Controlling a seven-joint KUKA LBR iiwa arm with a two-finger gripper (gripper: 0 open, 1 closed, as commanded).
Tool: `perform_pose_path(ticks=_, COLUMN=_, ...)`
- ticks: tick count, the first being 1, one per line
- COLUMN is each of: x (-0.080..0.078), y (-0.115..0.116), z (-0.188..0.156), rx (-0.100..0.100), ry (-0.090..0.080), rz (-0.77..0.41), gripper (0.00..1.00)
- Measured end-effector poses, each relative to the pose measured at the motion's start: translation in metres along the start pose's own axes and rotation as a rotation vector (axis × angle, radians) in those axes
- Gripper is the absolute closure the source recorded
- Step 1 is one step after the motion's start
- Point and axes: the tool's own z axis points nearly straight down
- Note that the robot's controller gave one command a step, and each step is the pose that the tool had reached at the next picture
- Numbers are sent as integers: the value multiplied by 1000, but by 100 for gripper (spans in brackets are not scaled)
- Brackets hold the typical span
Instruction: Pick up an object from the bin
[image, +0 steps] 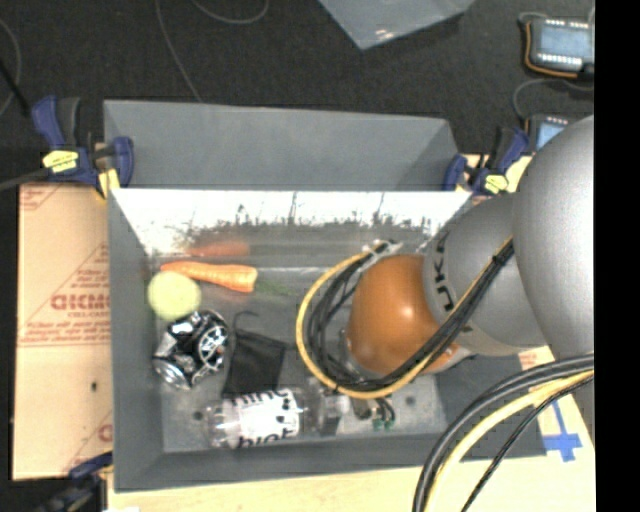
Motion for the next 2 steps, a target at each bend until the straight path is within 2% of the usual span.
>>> perform_pose_path(ticks=2, x=0, y=0, z=-8, rx=0, ry=0, rz=-1, gripper=100)
